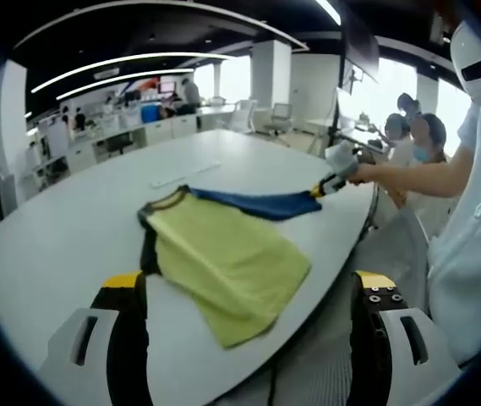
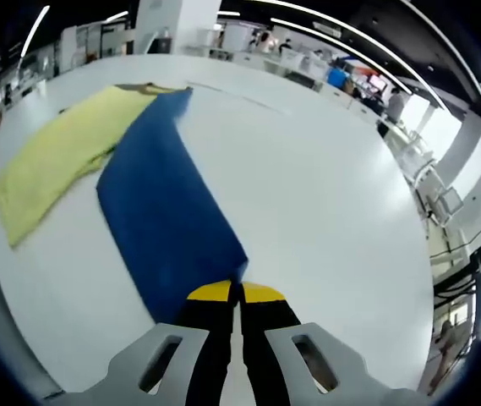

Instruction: Fold the garment on the visible template until the final outline fits inside the template.

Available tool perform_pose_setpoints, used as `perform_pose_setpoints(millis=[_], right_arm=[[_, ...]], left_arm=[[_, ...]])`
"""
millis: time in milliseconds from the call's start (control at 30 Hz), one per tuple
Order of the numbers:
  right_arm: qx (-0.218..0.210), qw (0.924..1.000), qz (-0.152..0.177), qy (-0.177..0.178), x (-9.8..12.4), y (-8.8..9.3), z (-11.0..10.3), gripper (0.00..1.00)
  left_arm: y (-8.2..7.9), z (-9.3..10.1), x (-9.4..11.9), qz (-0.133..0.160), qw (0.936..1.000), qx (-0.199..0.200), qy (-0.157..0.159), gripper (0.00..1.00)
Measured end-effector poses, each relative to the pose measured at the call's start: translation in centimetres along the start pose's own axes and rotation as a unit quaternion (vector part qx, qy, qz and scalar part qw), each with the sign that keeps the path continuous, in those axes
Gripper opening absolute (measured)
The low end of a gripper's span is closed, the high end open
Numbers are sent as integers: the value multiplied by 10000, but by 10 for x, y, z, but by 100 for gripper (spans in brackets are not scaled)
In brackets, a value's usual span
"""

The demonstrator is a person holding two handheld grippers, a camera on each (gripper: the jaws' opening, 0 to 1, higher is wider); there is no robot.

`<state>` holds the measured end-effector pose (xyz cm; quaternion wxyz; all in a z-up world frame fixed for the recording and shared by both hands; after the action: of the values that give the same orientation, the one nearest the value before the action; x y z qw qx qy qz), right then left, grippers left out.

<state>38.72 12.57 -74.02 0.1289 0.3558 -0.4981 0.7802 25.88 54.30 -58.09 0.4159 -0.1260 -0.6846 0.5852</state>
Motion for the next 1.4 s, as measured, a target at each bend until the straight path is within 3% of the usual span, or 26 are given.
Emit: perform_pose_setpoints(millis=[967, 1033, 1133, 1400], right_arm=[[149, 9978, -313, 562, -13, 5, 87, 3], [81, 9977, -324, 589, -13, 6, 92, 3], [-421, 9969, -109, 658, -14, 2, 100, 3], [-324, 9960, -186, 809, -14, 1, 121, 3]], left_arm=[[-7, -5, -1, -98, 9998, -13, -179, 97], [-8, -4, 0, -99, 9998, -13, -183, 97], [-8, -3, 0, -101, 9997, -27, -198, 96], [-9, -3, 0, -150, 9996, -29, -232, 97]])
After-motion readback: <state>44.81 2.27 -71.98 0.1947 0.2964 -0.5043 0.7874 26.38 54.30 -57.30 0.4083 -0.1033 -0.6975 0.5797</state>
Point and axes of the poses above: the point that each gripper's makers call its tool centre point, and the gripper's own axes: x roughly backward along the fingers, z roughly to its right, y roughly out of its underside, the point moved 2 cm from there along x, roughly backward along the fingers, and after that the axes turned 6 degrees about z, right-handed, at the moved point
